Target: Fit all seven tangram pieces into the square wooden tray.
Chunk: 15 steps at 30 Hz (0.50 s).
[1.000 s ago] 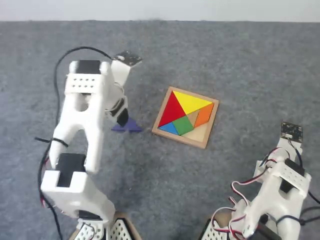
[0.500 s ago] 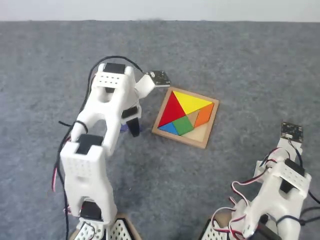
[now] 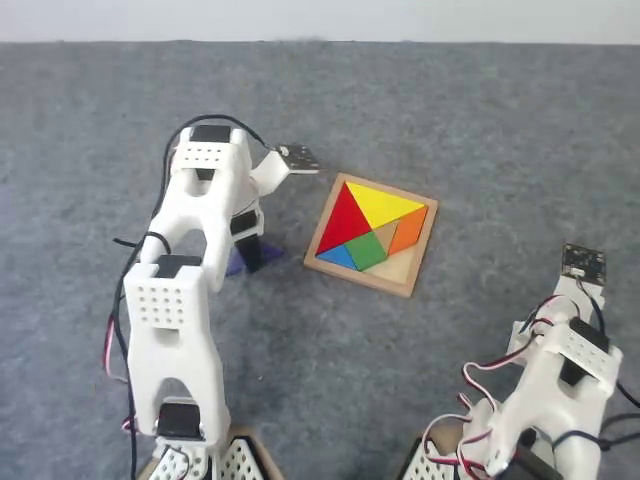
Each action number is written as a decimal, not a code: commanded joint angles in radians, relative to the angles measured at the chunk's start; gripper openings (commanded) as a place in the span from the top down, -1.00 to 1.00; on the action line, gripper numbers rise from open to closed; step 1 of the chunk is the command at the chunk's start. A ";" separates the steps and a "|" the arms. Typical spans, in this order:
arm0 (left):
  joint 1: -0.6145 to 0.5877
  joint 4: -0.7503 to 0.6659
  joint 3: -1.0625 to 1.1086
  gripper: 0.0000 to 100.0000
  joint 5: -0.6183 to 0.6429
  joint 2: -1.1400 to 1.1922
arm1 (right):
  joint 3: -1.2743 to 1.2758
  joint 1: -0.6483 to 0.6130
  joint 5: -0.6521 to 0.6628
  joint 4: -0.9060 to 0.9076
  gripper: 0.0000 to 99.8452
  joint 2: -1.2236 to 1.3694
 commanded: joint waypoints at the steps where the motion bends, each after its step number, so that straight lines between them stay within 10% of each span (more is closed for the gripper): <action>1: -0.009 0.017 -0.027 0.67 0.041 0.003 | 0.002 -0.016 0.003 -0.015 0.75 -0.007; 15: 0.002 0.068 -0.025 0.98 0.195 -0.167 | 0.002 -0.016 0.003 -0.015 0.75 -0.007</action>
